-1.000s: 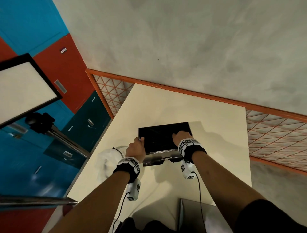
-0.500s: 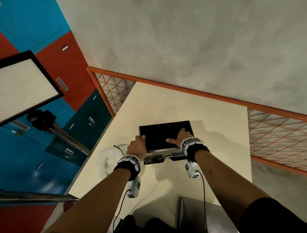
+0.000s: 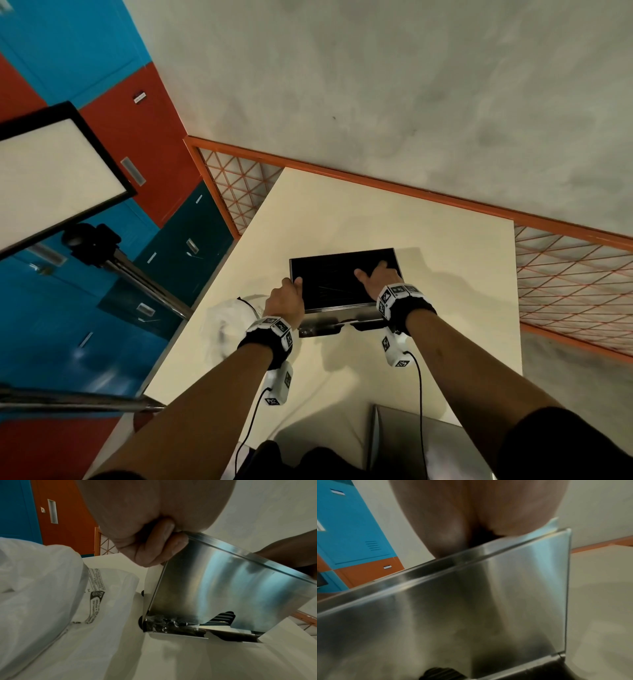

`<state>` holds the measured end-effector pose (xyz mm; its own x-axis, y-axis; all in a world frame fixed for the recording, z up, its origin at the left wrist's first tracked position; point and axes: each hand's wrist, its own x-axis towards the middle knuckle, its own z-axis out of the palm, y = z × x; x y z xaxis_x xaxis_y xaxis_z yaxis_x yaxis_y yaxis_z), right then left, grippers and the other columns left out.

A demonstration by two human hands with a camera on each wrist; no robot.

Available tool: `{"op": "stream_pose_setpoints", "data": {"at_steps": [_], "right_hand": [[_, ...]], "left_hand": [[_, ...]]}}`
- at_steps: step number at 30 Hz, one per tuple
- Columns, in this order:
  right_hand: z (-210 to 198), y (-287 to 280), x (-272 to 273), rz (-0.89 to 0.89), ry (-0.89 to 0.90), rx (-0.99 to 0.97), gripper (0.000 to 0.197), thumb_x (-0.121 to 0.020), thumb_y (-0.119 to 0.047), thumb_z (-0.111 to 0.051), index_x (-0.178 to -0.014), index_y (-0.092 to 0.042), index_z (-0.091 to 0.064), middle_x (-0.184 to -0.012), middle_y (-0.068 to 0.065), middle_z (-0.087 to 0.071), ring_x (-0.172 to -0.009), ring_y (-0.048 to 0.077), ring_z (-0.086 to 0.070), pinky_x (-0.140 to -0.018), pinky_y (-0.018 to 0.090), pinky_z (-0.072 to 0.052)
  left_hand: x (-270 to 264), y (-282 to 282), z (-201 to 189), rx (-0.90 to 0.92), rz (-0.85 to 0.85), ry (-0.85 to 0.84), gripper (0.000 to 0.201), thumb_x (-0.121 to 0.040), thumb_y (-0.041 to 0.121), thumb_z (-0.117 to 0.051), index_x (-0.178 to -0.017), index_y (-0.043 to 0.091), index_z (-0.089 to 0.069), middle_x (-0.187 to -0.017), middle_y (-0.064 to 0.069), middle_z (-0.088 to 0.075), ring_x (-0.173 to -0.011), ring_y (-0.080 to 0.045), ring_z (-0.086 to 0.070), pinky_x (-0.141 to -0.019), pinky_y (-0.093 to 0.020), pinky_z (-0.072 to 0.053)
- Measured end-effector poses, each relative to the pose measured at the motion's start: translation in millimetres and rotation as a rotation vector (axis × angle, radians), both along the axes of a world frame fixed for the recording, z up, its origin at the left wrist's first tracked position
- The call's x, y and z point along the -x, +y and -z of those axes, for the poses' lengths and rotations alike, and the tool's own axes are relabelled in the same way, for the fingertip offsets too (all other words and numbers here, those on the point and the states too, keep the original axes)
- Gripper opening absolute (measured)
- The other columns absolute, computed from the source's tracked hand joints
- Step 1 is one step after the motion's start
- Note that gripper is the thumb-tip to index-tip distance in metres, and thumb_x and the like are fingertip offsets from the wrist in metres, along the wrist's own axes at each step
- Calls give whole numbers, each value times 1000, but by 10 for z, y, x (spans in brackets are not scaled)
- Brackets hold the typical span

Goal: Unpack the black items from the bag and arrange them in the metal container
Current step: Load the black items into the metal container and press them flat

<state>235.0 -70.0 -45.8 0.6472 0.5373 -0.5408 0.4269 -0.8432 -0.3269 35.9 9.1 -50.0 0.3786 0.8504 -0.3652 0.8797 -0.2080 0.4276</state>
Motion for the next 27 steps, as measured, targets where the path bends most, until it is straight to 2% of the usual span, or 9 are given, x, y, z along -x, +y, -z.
{"op": "stream_pose_setpoints", "data": {"at_steps": [4,7,9,11,13,15,20,23,27], "right_hand": [[-56,-32,72,-6,-39,-53,80,-98,-50,-48,-153,-2,-15,-144,26,-42,-124,43,-51,-91,45,-48],[-131,-58,171,-109,-146,-107,65,-98,-39,-51,-148,-7,-25,-144,25,-36,-121,42,-50,-89,45,-48],[-142,-34,218,-270,-196,-206,59,-95,-34,-57,-145,-13,-35,-143,17,-35,-127,37,-44,-97,46,-47],[-128,39,268,-495,-150,-262,57,-90,-29,-63,-143,-19,-43,-141,8,-40,-129,30,-44,-103,46,-45],[-110,99,304,-684,-97,-198,56,-89,-24,-66,-142,-23,-47,-141,2,-43,-129,26,-45,-105,46,-43],[-86,116,307,-784,-112,-145,52,-90,-19,-63,-140,-28,-50,-143,-1,-44,-130,25,-44,-105,49,-41],[-29,71,264,-825,-98,-221,43,-93,-11,-57,-130,-33,-60,-139,-9,-55,-130,19,-47,-108,51,-36],[4,36,286,-792,-100,-281,44,-95,-17,-56,-135,-34,-50,-133,-4,-55,-124,21,-49,-105,50,-39],[80,31,311,-737,-220,-344,48,-97,-28,-52,-143,-29,-39,-143,-4,-44,-134,20,-39,-111,49,-31]], "left_hand": [[-2,17,10,1,4,4,57,-108,47,-18,-117,2,-51,-115,-26,-64,-106,-46,-61,-83,-46,-46],[-2,20,13,8,4,1,56,-108,47,-19,-117,2,-51,-115,-25,-64,-106,-45,-61,-84,-46,-47],[-12,13,11,5,7,14,56,-108,47,-19,-117,3,-51,-116,-25,-64,-107,-45,-60,-85,-47,-47],[-13,12,11,3,5,21,55,-108,48,-20,-117,3,-51,-116,-25,-64,-107,-45,-60,-85,-47,-48],[-10,18,6,11,0,20,55,-108,48,-20,-117,3,-50,-116,-25,-64,-107,-45,-61,-84,-47,-48],[-9,23,1,20,-7,15,55,-108,49,-20,-117,4,-50,-116,-25,-64,-106,-45,-61,-84,-46,-48],[-1,24,1,26,-9,-1,55,-108,49,-20,-117,4,-50,-115,-24,-64,-106,-44,-61,-87,-48,-50],[-6,28,11,21,-6,3,55,-108,49,-19,-117,5,-50,-114,-24,-64,-104,-44,-61,-86,-48,-50],[-6,30,19,19,-9,-9,55,-107,50,-19,-115,5,-50,-112,-24,-65,-102,-45,-62,-86,-50,-51]]}}
